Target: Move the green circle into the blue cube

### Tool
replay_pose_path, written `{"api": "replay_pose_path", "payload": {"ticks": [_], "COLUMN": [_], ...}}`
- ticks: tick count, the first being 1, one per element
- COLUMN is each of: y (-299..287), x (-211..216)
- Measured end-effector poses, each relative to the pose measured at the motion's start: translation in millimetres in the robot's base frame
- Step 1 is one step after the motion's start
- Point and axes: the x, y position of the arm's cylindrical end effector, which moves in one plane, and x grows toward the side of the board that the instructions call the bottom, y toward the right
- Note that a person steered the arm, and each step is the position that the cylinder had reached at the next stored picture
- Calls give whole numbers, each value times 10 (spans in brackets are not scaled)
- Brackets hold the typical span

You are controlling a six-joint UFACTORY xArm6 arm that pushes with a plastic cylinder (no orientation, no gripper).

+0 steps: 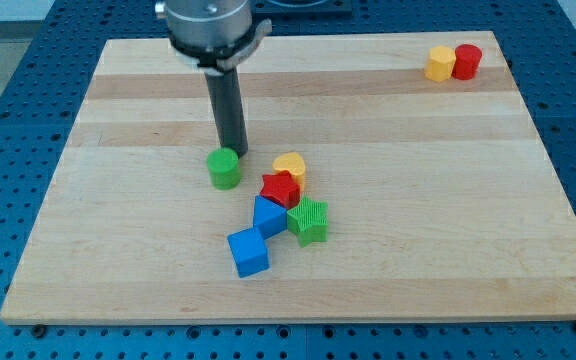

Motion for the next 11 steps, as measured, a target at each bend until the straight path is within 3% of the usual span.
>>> {"api": "replay_pose_path", "payload": {"ticks": [1, 2, 4, 5, 8, 10, 11], "y": [17, 36, -150, -462, -503, -111, -99], "x": [315, 356, -69, -69, 232, 846, 923]}}
